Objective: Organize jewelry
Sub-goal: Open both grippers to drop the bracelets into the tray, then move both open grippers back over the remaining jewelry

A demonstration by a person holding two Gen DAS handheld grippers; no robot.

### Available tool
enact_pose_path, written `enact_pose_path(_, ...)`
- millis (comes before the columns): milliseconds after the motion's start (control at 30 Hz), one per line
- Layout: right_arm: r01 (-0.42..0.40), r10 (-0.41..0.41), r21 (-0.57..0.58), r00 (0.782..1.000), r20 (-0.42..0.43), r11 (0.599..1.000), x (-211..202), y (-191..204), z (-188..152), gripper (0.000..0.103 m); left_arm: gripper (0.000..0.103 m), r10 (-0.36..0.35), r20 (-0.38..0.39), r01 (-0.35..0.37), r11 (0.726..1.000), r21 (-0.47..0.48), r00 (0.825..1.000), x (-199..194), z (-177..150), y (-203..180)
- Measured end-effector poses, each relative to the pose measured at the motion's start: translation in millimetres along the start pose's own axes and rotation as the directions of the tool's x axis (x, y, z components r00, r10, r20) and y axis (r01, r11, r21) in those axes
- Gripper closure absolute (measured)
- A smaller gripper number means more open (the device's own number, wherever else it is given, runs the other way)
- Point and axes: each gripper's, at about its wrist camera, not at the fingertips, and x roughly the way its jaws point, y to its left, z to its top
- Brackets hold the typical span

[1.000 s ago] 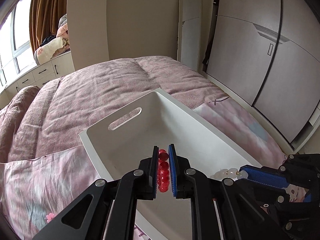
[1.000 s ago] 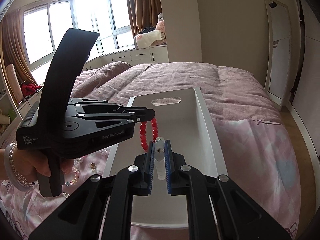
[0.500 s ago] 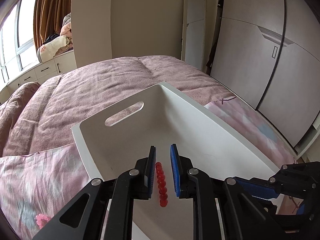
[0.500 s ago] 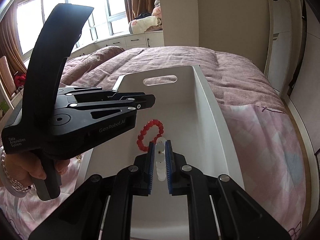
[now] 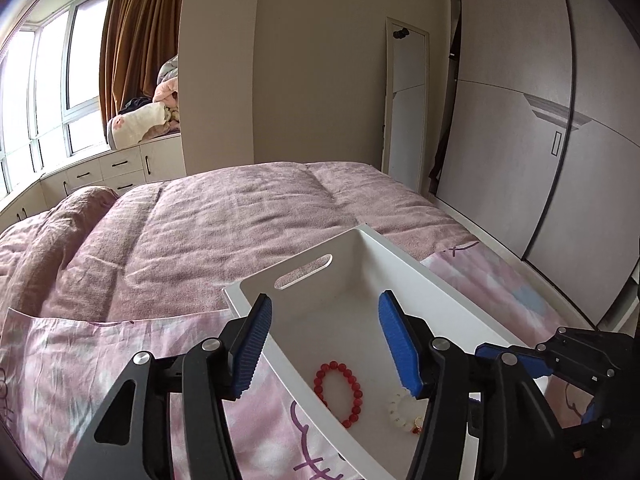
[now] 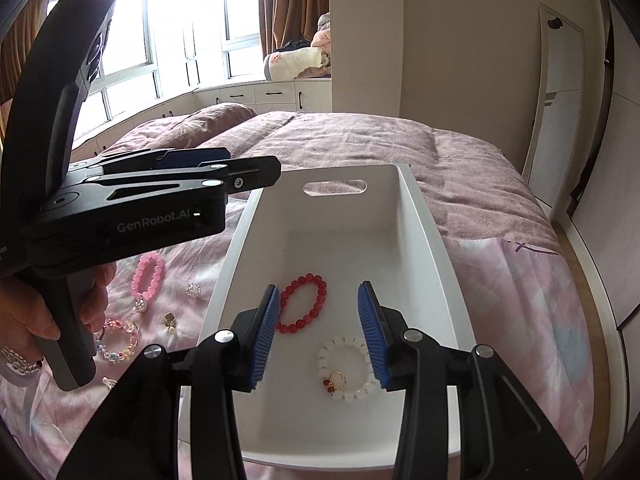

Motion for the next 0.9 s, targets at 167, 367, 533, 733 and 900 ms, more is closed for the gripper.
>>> enact_pose_path(167, -0.006, 0.007, -0.026, 0.999, 0.044, 1.000, -18.7, 18.4, 7.9, 0.052, 0.021, 0.032, 0.085, -0.033, 0.999, 0.017, 0.996, -48.0, 7.2, 11.5)
enact_pose_path(367, -0.006, 0.014, -0.086, 0.996, 0.084, 0.996, -42.4, 48.1, 20.0, 0.046, 0.018, 0.041, 0.134, -0.042, 0.999, 0.004, 0.990, -103.0, 11.0, 25.8)
enact_pose_path(533, -0.018, 0.034, -0.114, 0.989, 0.145, 0.993, -68.8, 75.3, 27.6, 0.026, 0.010, 0.172, 0.190, -0.182, 0.983, 0.031, 0.967, -154.4, -0.2, 35.2)
enact_pose_path(733, -0.057, 0.082, -0.137, 0.980, 0.181, 0.989, -88.5, 104.5, 33.5, 0.020, 0.008, 0.263, 0.176, -0.248, 0.963, -0.107, 0.949, -206.9, -26.6, 80.6)
enact_pose_path(900, -0.105, 0.130, -0.153, 0.978, 0.161, 0.983, -91.0, 127.8, 31.5, 0.020, 0.006, 0.325, 0.115, -0.295, 0.930, -0.221, 0.939, -232.4, -63.1, 123.4)
